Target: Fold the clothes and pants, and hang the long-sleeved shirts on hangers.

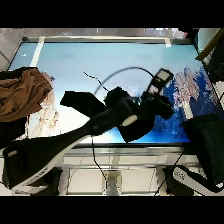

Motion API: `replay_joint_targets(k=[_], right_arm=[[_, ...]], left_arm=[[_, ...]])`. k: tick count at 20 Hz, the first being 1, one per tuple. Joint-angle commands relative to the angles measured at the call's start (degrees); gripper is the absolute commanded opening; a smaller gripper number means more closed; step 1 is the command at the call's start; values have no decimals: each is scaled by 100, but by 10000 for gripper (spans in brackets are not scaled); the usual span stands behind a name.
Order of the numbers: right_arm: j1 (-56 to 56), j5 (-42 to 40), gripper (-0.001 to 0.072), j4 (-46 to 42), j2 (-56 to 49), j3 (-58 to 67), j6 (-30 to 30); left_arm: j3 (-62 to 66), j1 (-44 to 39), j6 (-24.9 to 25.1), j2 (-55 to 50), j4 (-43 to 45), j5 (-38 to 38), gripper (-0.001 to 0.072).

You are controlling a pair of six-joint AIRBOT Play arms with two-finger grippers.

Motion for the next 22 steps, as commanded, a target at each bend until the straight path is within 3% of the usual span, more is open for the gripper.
replay_joint_targets(k=[1, 2, 3, 4, 6, 7, 8, 9, 11, 13, 15, 16, 17, 18, 22], right_arm=[[-39, -11, 407, 264, -39, 0, 15], [-39, -11, 407, 393, -50, -33, 15], [-39, -7, 407, 498, -57, -83, 15], [-39, 20, 407, 608, -57, -162, 15], [-39, 114, 408, 699, -57, -332, 13], [-39, 170, 408, 699, -61, -422, 13], [-39, 179, 407, 699, -61, -518, 13], [-39, 181, 408, 702, -61, -601, 15], [-39, 240, 408, 726, -61, -772, 13], [-39, 317, 408, 778, -61, -933, 11], [-39, 313, 412, 811, -63, -1040, -17], [-39, 286, 459, 820, -68, -1084, -52], [-39, 234, 576, 850, -72, -1141, -52], [-39, 216, 605, 876, -85, -1187, -52], [-39, 205, 605, 935, -162, -1364, -52]], left_arm=[[155, 831, -11, 376, 151, -848, 579], [155, 1088, -142, 472, 151, -1169, 534], [155, 1362, -304, 542, 151, -1458, 156], [153, 1580, -374, 562, 146, -1617, 40], [153, 1871, -603, 498, -48, -1635, 52], [153, 1910, -448, 407, -225, -1626, 198], [153, 1906, -131, 256, -470, -1714, 447], [153, 1869, 125, 52, -876, -1888, 471], [153, 1788, 680, -448, -1585, -2076, 471], [162, 1773, 721, -909, -2105, -2127, 471], [201, 1773, 1231, -1235, -2787, -2131, 471], [256, 1768, 1558, -1394, -3263, -2186, 471], [321, 1751, 1834, -1558, -3670, -2256, 471], [369, 1718, 1982, -1696, -3912, -2277, 470], [426, 1539, 2090, -2039, -3980, -2264, 464]])
